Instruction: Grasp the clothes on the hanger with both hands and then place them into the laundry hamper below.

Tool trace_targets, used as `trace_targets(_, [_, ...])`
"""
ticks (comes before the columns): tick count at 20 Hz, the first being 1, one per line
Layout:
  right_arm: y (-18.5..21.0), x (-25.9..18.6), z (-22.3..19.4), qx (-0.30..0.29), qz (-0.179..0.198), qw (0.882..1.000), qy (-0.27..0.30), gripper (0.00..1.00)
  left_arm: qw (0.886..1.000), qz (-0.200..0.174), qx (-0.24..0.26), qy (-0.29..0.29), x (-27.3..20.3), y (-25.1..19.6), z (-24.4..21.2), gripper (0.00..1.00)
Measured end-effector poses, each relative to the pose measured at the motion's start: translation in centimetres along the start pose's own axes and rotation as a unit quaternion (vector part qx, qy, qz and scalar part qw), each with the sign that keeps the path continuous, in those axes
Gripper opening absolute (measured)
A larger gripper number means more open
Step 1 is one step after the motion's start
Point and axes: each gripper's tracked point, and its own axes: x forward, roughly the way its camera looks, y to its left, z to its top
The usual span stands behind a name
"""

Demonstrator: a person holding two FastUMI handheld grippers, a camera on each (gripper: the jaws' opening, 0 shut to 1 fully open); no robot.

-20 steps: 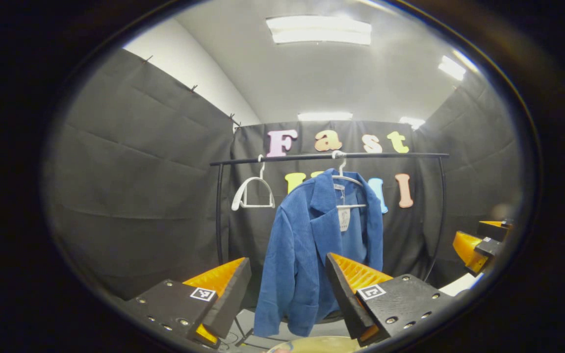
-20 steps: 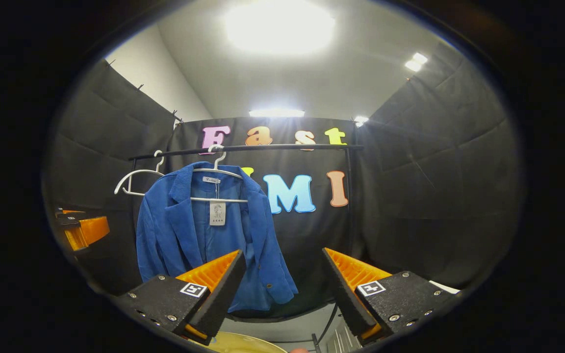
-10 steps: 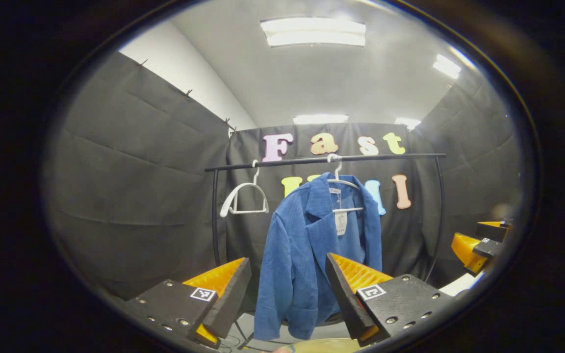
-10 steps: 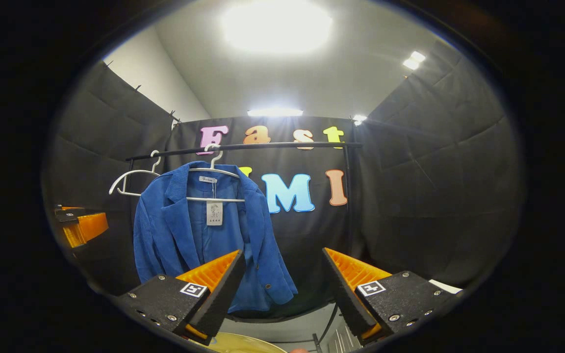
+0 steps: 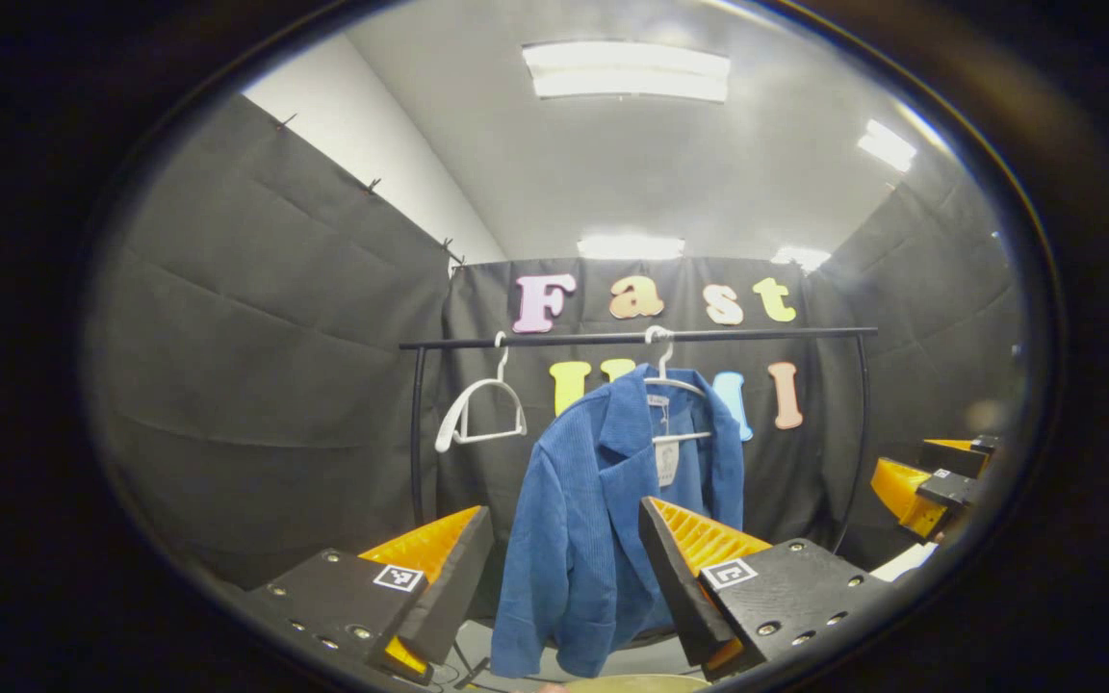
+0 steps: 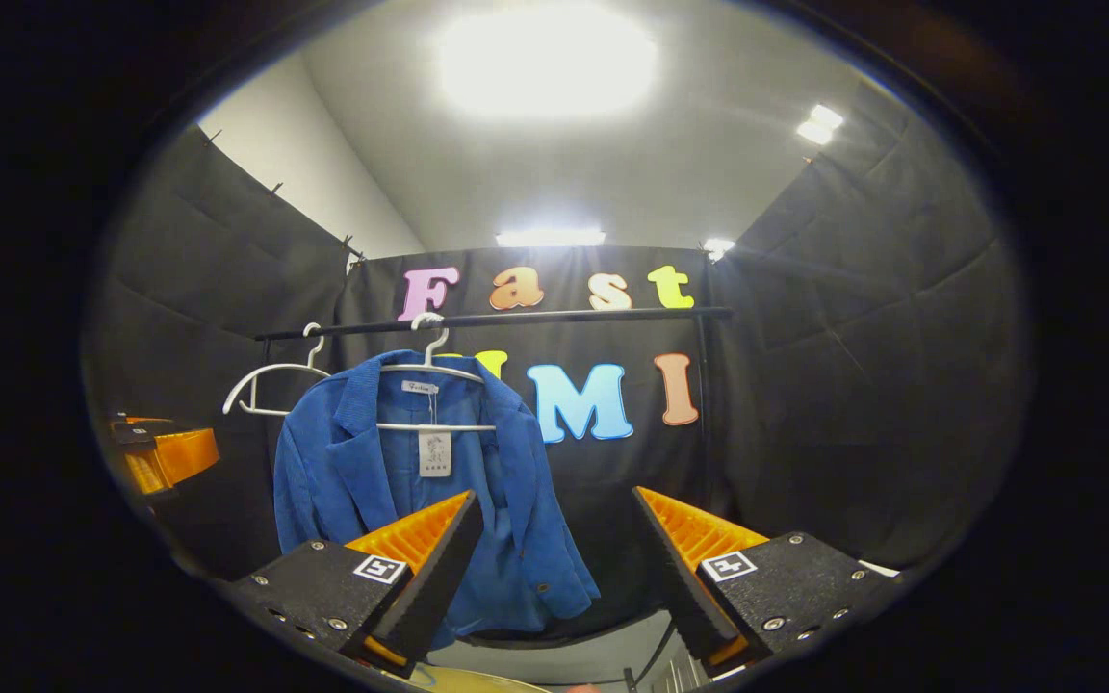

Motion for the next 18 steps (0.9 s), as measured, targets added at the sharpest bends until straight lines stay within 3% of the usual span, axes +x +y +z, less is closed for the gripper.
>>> trace_targets(5, [0.1,4.7,2.0,0.018,0.02,0.999,-0.021,0.95,1.0,0.006,0.014,-0.005,3.4,-1.8,1.8,0.82])
trace_targets(11, [0.2,11.2,3.7,0.029,0.048,0.998,-0.034,0.95,1.0,0.003,0.011,-0.021,8.1,-5.3,3.3,0.82])
trace_targets(12, [0.1,12.2,3.7,0.029,0.052,0.998,-0.034,0.95,1.0,0.003,0.009,-0.019,9.0,-5.9,3.2,0.94])
trace_targets(18, [1.0,18.0,2.2,0.04,0.085,0.995,-0.016,0.95,1.0,0.008,0.018,-0.012,13.7,-9.0,1.9,0.94])
